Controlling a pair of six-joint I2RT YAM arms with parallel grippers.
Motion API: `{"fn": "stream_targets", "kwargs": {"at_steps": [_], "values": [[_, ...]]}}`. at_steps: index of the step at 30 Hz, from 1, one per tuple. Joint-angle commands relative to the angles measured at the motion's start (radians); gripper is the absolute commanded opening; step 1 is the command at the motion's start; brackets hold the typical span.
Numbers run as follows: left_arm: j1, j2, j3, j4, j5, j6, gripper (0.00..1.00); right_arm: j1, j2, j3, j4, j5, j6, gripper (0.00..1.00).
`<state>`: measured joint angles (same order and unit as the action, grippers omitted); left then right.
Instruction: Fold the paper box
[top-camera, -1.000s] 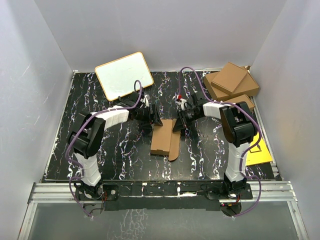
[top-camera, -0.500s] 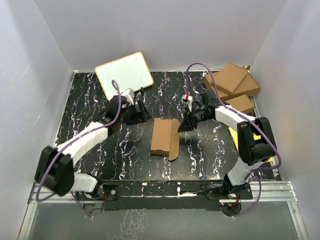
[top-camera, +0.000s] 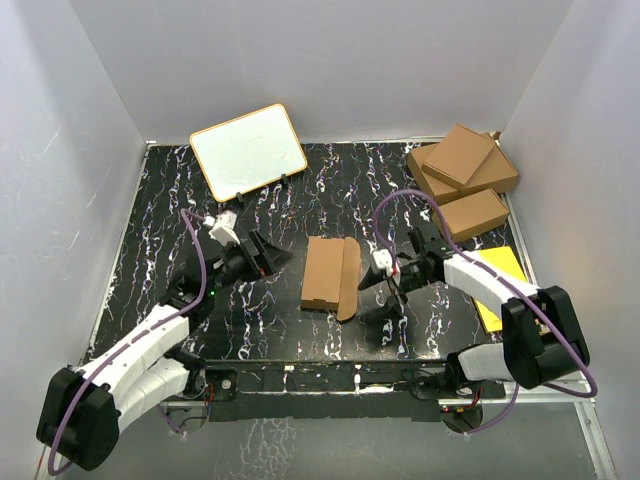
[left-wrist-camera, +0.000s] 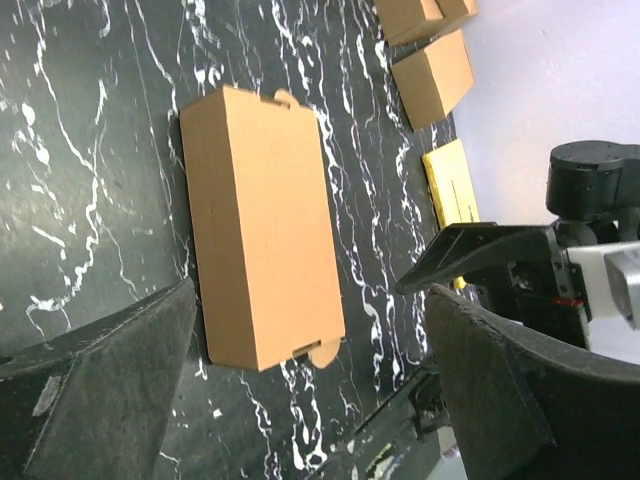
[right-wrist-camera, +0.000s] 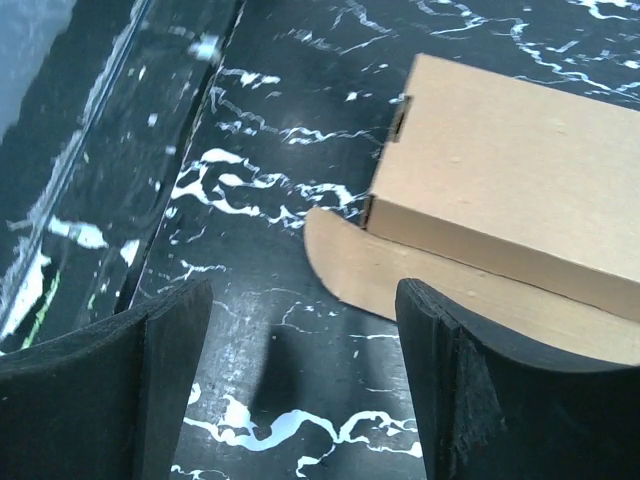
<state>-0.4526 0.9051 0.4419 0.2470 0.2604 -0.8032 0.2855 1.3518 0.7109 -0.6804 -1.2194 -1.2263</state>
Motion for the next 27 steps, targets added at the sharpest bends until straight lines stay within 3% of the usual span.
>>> {"fn": "stream_targets", "kwargs": {"at_steps": [1,4,9,12,23,27], "values": [[-0.001,-0.010,-0.062,0.075,0.066,-0.109,0.94,0.053,-0.080,-0.082,0.110,0.021,-0.241,0.80],[-0.016,0.012,-0.075,0.092,0.059,-0.129,0.92,0.125,-0.133,-0.151,0.305,0.126,-0.137,0.79],[-0.070,0.093,-0.055,0.104,0.009,-0.131,0.91,0.221,-0.100,-0.171,0.411,0.226,-0.105,0.70],[-0.104,0.148,-0.029,0.101,-0.019,-0.104,0.90,0.268,-0.070,-0.173,0.442,0.277,-0.094,0.63],[-0.135,0.257,-0.013,0.140,-0.046,-0.105,0.88,0.378,0.000,-0.170,0.473,0.435,-0.110,0.58],[-0.143,0.285,0.000,0.120,-0.052,-0.101,0.86,0.408,0.008,-0.166,0.459,0.450,-0.125,0.52]]}}
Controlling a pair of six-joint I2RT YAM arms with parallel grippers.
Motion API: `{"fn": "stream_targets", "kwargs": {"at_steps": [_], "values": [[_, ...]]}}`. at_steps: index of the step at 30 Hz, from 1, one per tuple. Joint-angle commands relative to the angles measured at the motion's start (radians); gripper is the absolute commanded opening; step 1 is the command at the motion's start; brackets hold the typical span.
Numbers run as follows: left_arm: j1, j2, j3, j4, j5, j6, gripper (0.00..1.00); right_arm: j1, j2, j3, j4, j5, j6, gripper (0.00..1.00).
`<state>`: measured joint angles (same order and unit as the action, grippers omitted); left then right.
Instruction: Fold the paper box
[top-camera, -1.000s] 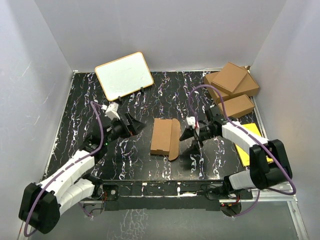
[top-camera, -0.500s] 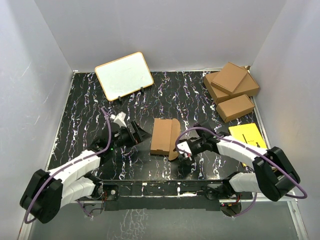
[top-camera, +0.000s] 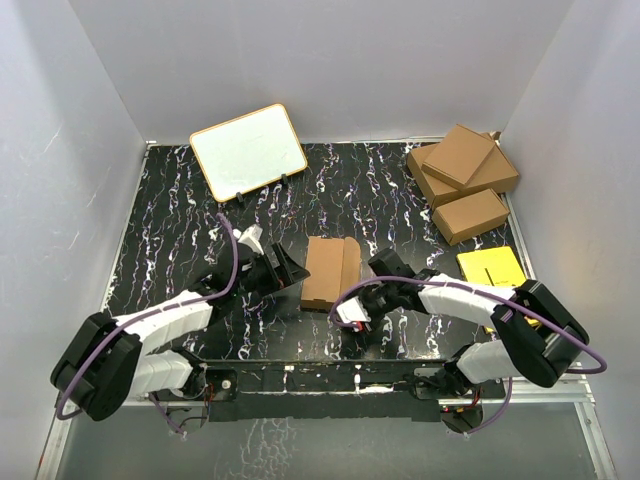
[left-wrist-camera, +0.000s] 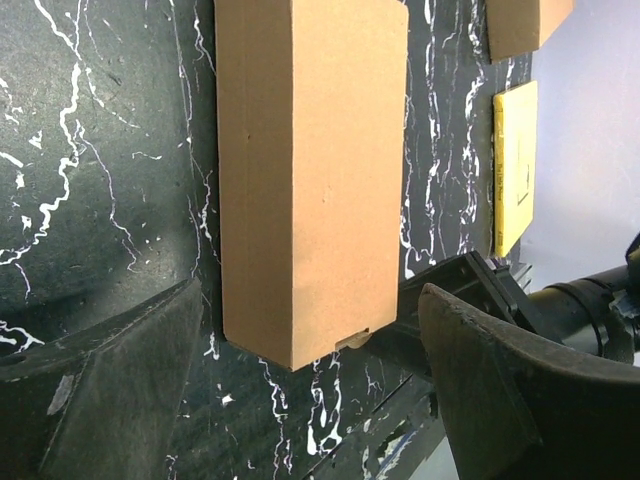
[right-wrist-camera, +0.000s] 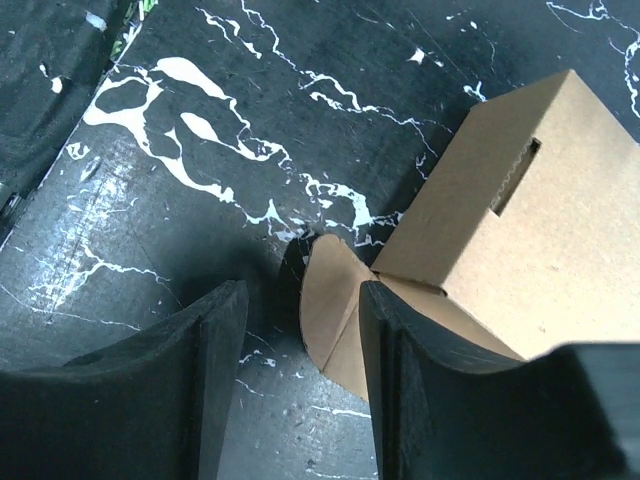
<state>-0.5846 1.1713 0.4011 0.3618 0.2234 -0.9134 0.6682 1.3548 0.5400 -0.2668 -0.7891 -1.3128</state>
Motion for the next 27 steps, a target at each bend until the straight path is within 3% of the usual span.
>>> {"fn": "stream_targets", "kwargs": {"at_steps": [1,11,27], "values": [[-0.015,0.025,0.046,0.001,-0.020,0.010,0.86,0.028,0.007,0.007,0.046,0.022,-0.035,0.51],[-0.052,0.106,0.076,0.002,-0.043,0.018,0.86,0.050,0.015,0.012,0.073,0.038,0.010,0.35],[-0.054,0.160,0.102,-0.014,-0.068,0.028,0.82,0.047,-0.002,0.028,0.109,0.094,0.123,0.20]]}}
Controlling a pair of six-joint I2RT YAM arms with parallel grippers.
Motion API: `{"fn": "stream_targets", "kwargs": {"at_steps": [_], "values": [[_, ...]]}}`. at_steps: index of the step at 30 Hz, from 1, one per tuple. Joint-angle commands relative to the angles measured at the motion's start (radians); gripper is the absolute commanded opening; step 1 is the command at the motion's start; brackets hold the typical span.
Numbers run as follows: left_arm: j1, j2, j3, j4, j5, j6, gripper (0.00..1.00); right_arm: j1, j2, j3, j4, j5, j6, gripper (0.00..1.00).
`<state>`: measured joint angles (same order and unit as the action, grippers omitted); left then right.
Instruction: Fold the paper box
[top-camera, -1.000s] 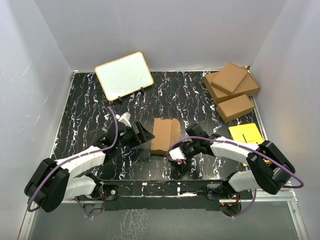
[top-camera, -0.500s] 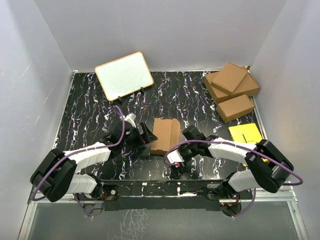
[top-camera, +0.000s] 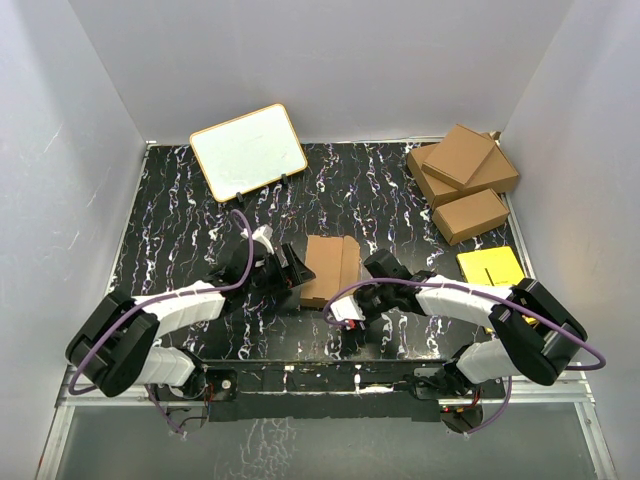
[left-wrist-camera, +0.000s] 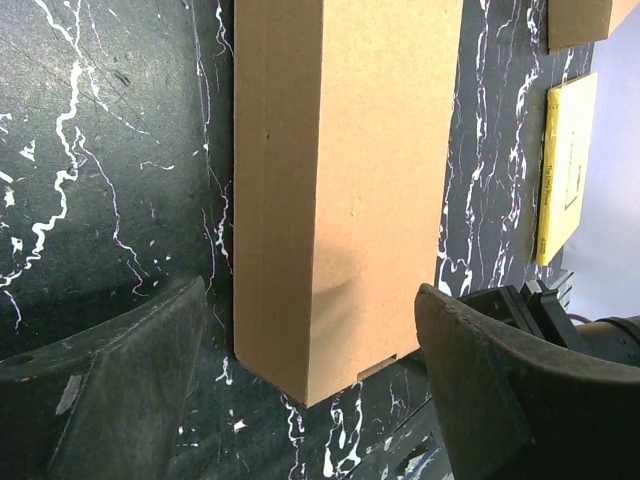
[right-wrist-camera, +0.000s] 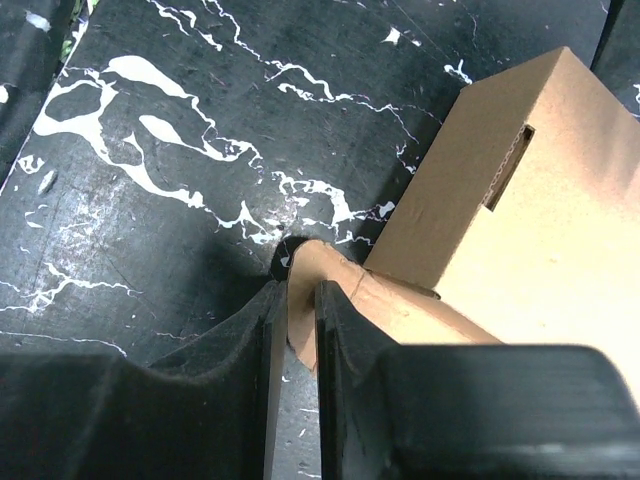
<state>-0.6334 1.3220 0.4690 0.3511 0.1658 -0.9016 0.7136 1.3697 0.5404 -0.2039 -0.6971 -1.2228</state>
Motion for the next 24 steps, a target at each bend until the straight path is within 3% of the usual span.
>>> {"fn": "stream_targets", "kwargs": {"at_steps": [1,24], "values": [[-0.005,0.014,0.035,-0.005,-0.011,0.016,0.81,0.001,-0.017,0.029,0.045,0.000,0.038,0.19],[-0.005,0.080,0.093,-0.121,-0.038,0.045,0.69,-0.096,-0.014,0.075,0.087,-0.058,0.322,0.08]]}}
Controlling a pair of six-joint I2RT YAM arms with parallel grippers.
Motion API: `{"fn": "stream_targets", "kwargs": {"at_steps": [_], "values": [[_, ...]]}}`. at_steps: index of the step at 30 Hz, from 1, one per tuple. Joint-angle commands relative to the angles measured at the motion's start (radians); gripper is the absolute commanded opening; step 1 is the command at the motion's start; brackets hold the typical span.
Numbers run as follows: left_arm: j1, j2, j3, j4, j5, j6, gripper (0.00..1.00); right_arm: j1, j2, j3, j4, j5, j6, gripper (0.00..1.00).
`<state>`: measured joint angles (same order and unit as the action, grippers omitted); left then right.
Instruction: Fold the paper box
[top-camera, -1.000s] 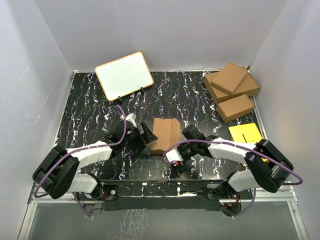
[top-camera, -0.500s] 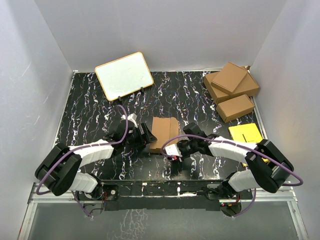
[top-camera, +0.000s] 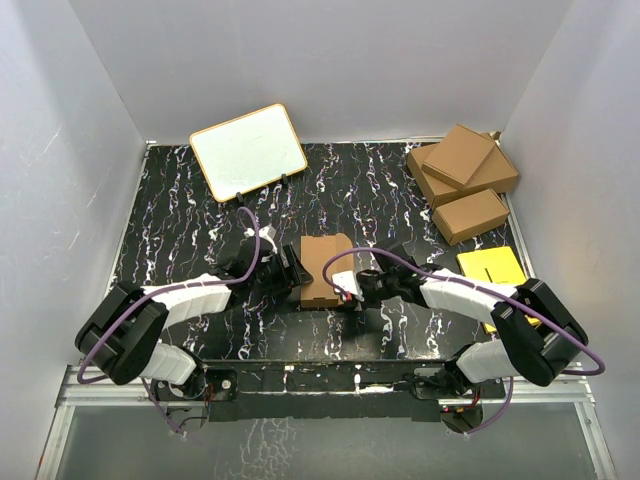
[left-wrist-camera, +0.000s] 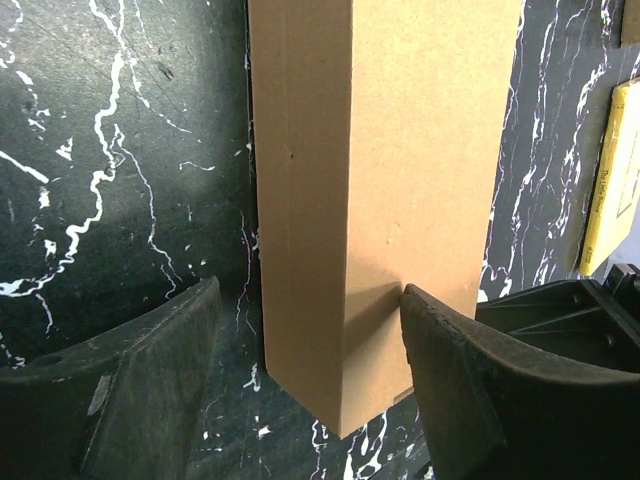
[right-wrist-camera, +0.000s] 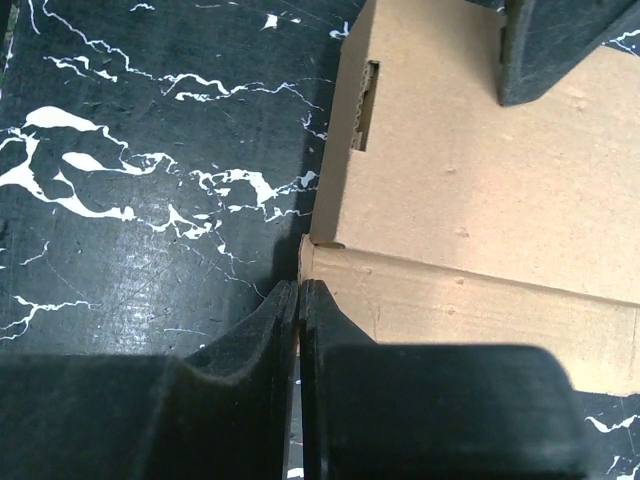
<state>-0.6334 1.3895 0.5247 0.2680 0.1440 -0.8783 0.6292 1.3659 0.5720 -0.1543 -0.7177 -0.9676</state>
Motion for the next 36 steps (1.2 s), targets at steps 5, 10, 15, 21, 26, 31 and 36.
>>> {"fn": "stream_targets", "kwargs": {"at_steps": [5,10,15,21,26,31,36], "values": [[-0.003,0.017,0.044,-0.057,-0.026,0.027,0.67,-0.028,-0.001,0.053,0.043,-0.042,0.123,0.08],[-0.002,0.019,0.048,-0.079,-0.036,0.030,0.67,-0.042,0.008,0.065,0.036,-0.050,0.160,0.08],[0.003,0.023,0.053,-0.091,-0.038,0.029,0.67,-0.054,0.010,0.069,0.029,-0.065,0.183,0.08],[0.010,0.025,0.054,-0.094,-0.034,0.024,0.67,-0.060,0.015,0.078,0.021,-0.071,0.211,0.08],[0.019,0.022,0.049,-0.092,-0.031,0.022,0.67,-0.068,0.022,0.086,0.013,-0.072,0.235,0.08],[0.025,0.023,0.047,-0.087,-0.025,0.021,0.67,-0.075,0.038,0.102,-0.004,-0.067,0.265,0.08],[0.030,0.023,0.043,-0.084,-0.022,0.019,0.66,-0.080,0.054,0.115,-0.028,-0.070,0.277,0.08]]}}
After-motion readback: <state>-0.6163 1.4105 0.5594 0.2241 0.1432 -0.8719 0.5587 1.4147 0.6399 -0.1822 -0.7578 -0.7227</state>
